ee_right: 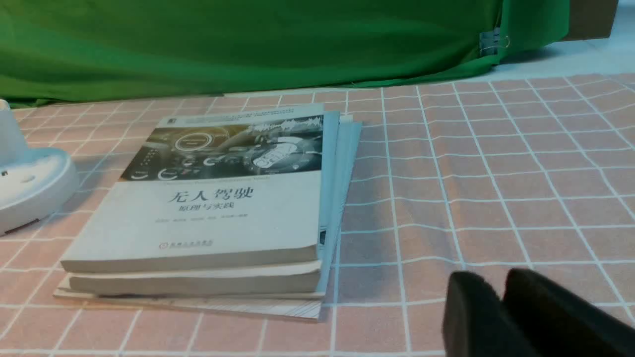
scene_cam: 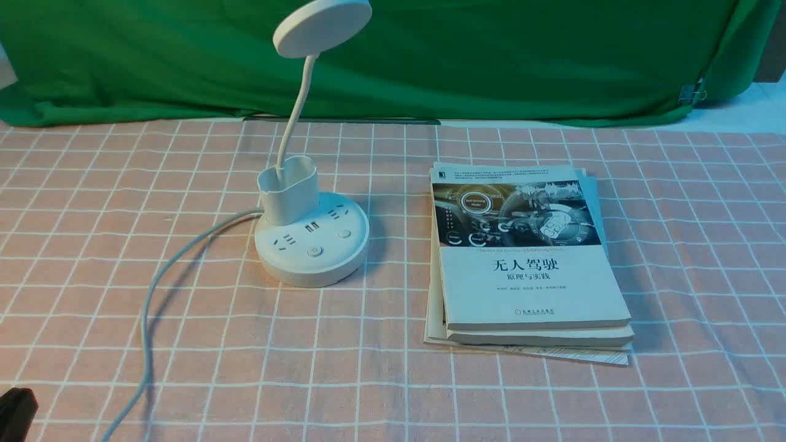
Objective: Turn on the table lamp on the pink coffee tablecloth with your hand.
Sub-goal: 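Press the power button on the lamp base to turn the lamp on with the left gripper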
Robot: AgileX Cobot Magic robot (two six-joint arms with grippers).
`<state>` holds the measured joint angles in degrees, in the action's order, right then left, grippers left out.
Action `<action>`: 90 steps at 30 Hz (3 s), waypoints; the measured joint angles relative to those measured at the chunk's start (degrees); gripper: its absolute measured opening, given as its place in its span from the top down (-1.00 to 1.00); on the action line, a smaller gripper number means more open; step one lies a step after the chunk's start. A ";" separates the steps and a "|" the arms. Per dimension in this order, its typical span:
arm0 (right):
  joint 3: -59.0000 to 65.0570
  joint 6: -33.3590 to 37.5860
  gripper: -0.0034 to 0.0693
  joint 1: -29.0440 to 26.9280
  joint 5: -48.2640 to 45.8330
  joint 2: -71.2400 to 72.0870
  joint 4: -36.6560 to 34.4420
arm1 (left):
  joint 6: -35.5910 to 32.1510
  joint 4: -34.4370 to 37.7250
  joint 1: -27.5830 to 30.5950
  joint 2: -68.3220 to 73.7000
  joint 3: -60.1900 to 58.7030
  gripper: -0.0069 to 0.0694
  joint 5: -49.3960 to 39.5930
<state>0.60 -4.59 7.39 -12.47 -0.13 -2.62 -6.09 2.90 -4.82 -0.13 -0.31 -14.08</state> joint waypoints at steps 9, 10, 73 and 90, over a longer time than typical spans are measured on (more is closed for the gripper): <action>0.00 -0.06 0.44 0.00 0.00 0.00 0.00 | 0.00 0.00 0.00 0.00 0.00 0.81 0.00; 0.00 -0.06 0.43 0.00 0.00 0.00 0.00 | 0.00 0.00 0.00 0.00 0.00 0.81 0.00; 0.00 -0.01 0.25 0.00 0.00 0.00 0.00 | 13.70 9.81 0.00 41.49 27.76 0.81 5.06; 0.00 -0.01 0.25 0.00 0.06 0.00 0.00 | -1.56 17.56 -17.16 93.84 62.23 0.81 -14.40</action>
<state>0.60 -4.59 7.39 -12.42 -0.13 -2.62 -7.65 20.46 -21.98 93.70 61.93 -28.48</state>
